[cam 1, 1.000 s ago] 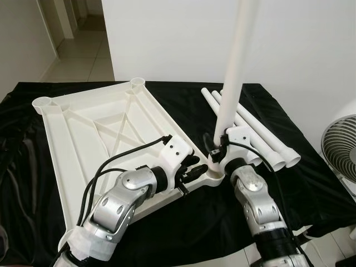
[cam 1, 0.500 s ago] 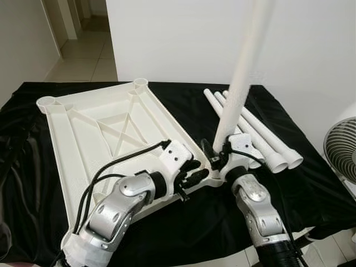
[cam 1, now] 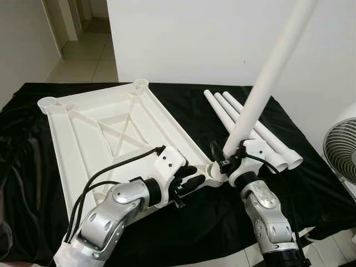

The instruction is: Building children table

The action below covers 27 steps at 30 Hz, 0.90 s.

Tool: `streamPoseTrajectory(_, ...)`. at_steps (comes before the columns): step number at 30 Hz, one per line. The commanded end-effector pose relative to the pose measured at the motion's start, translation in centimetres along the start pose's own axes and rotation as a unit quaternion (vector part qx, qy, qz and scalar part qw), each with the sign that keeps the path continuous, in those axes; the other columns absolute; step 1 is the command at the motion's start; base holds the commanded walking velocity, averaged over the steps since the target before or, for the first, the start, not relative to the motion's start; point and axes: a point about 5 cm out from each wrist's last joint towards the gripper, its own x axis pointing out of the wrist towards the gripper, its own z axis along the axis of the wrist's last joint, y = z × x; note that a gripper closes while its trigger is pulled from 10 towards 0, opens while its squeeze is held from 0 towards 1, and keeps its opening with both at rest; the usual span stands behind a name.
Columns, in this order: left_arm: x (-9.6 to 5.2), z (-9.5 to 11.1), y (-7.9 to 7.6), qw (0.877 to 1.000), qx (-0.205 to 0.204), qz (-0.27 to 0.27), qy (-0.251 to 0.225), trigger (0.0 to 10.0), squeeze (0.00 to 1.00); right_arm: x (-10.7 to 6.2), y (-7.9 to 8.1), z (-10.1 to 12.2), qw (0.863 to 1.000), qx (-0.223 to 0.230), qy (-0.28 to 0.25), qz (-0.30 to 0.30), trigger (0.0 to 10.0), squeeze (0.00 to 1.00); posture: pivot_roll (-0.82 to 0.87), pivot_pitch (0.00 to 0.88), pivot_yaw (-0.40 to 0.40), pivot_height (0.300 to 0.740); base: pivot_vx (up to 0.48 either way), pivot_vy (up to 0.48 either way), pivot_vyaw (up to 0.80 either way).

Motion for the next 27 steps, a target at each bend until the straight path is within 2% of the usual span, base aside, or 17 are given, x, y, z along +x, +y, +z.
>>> streamPoseTrajectory(1,-0.1,0.1,-0.5,0.999,-0.002,-0.035,0.002,10.0,0.0,-0.3,-0.4,-0.9,1.0,0.013,0.014,-0.006,10.0,0.0,0.03,0.049,-0.016,0.74,0.0,0.0,0.0)
streamPoseTrajectory(6,-0.2,0.2,-0.7,0.999,-0.002,-0.04,0.001,10.0,0.0,-0.1,-0.5,-1.1,1.0,0.011,0.018,-0.003,10.0,0.0,0.03,0.05,-0.015,0.74,0.0,0.0,0.0)
streamPoseTrajectory(12,-0.3,0.1,-1.2,0.999,-0.004,-0.049,0.003,10.0,0.0,1.0,-0.4,-1.1,1.0,0.016,0.02,0.013,10.0,0.0,0.03,0.054,-0.015,0.74,0.0,0.0,0.0)
streamPoseTrajectory(18,-0.4,0.2,-1.3,0.999,-0.005,-0.046,0.004,10.0,0.0,1.8,0.4,-0.9,0.998,0.009,0.017,0.053,10.0,0.0,0.04,0.057,-0.021,0.74,0.0,0.0,0.0)
streamPoseTrajectory(25,-0.5,0.3,-1.2,0.999,-0.004,-0.045,0.002,10.0,0.0,1.9,0.7,-0.9,0.997,0.0,0.019,0.071,10.0,0.0,0.04,0.056,-0.025,0.74,0.0,0.0,0.0)
streamPoseTrajectory(27,-0.5,0.4,-1.2,0.999,-0.004,-0.042,0.002,10.0,0.0,1.2,0.8,-1.3,0.996,-0.014,0.025,0.085,10.0,0.0,0.04,0.056,-0.025,0.74,0.0,0.0,0.0)
